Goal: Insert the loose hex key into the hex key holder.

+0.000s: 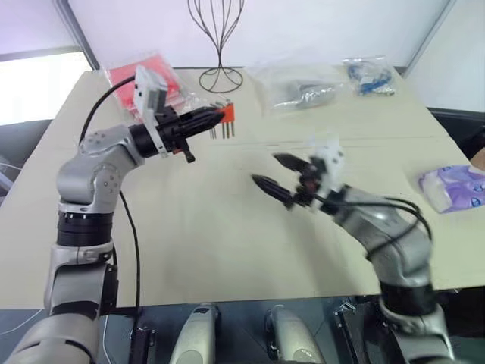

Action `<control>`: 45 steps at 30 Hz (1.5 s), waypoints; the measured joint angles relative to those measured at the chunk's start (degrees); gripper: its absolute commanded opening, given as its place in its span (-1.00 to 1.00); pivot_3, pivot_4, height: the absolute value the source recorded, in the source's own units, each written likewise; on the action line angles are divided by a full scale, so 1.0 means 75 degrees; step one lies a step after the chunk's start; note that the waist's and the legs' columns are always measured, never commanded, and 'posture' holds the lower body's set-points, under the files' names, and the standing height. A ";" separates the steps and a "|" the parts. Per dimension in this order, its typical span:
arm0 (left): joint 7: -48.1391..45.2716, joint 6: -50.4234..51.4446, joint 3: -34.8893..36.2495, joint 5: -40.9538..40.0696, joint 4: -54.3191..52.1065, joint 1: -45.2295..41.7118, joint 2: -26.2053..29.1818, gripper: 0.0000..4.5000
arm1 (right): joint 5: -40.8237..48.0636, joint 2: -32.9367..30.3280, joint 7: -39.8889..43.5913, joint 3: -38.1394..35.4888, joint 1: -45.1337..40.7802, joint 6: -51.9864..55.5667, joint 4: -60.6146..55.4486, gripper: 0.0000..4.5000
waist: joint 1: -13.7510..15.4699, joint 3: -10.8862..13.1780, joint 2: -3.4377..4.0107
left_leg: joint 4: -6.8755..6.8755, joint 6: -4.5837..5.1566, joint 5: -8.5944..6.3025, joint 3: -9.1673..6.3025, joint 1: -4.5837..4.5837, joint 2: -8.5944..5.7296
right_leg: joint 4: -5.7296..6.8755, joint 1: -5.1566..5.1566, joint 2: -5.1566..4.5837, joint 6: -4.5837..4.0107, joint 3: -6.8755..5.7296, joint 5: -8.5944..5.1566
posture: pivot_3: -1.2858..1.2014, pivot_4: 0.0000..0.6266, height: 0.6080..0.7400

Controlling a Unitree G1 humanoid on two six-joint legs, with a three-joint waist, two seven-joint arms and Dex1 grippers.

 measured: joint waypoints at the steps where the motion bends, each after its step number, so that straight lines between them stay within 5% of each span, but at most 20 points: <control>1: -0.0006 0.0029 -0.0012 -0.0001 -0.0001 0.0018 -0.0023 -1.00 | 0.0056 -0.0080 0.0004 -0.0119 0.0098 0.0023 -0.0124 0.81 | -0.0031 0.0000 0.0000 | -0.0001 0.0000 0.0000 0.0001 0.0005 0.0003 | 0.0004 0.0000 0.0010 -0.0001 0.0001 0.0001 | 0.03 -0.52 1.00; 8: -0.0014 0.0522 -0.0327 -0.0127 -0.0110 0.0233 -0.0387 -1.00 | 0.0625 -0.0598 -0.0070 -0.0479 0.0051 0.0322 -0.0718 0.81 | 0.0002 0.0000 0.0001 | -0.0001 0.0000 0.0000 -0.0006 0.0007 0.0011 | 0.0007 0.0002 0.0024 -0.0008 0.0004 0.0002 | 0.03 -0.52 1.00; 14: -0.0039 0.1324 -0.0871 -0.0358 -0.0169 0.0822 -0.1049 -1.00 | 0.0552 -0.2458 0.0961 -0.0593 -0.0226 0.0097 -0.1040 0.81 | 0.0066 0.0004 -0.0012 | 0.0009 0.0001 0.0000 -0.0007 -0.0001 -0.0002 | -0.0015 0.0019 0.0000 0.0000 -0.0007 -0.0001 | 0.03 -0.52 1.00; 21: 0.0057 0.1487 -0.1107 -0.0424 0.0337 0.0643 -0.2046 -1.00 | 0.0527 -0.2567 0.1023 -0.0765 -0.0201 -0.0076 -0.0832 0.81 | 0.0054 0.0003 -0.0010 | 0.0012 0.0001 0.0000 -0.0006 0.0005 -0.0001 | -0.0003 0.0020 0.0004 0.0000 -0.0007 0.0000 | 0.03 -0.52 1.00; 30: 0.0607 0.0692 -0.1280 0.0485 0.2734 0.0080 -0.3238 -1.00 | 0.0472 -0.2596 0.0685 -0.1079 0.0059 -0.0080 -0.0996 0.81 | 0.0049 0.0003 -0.0011 | 0.0011 0.0001 0.0000 -0.0006 0.0004 -0.0005 | -0.0004 0.0018 0.0007 0.0000 -0.0007 0.0000 | 0.03 -0.52 1.00; 45: 0.0753 0.0711 -0.1107 0.0863 0.3700 -0.0072 -0.3374 -1.00 | 0.0427 -0.2595 0.0462 -0.0962 0.0112 -0.0085 -0.1125 0.81 | 0.0051 0.0003 -0.0011 | 0.0011 0.0001 0.0000 -0.0011 0.0004 -0.0004 | -0.0004 0.0018 0.0005 0.0000 -0.0006 0.0000 | 0.03 -0.52 1.00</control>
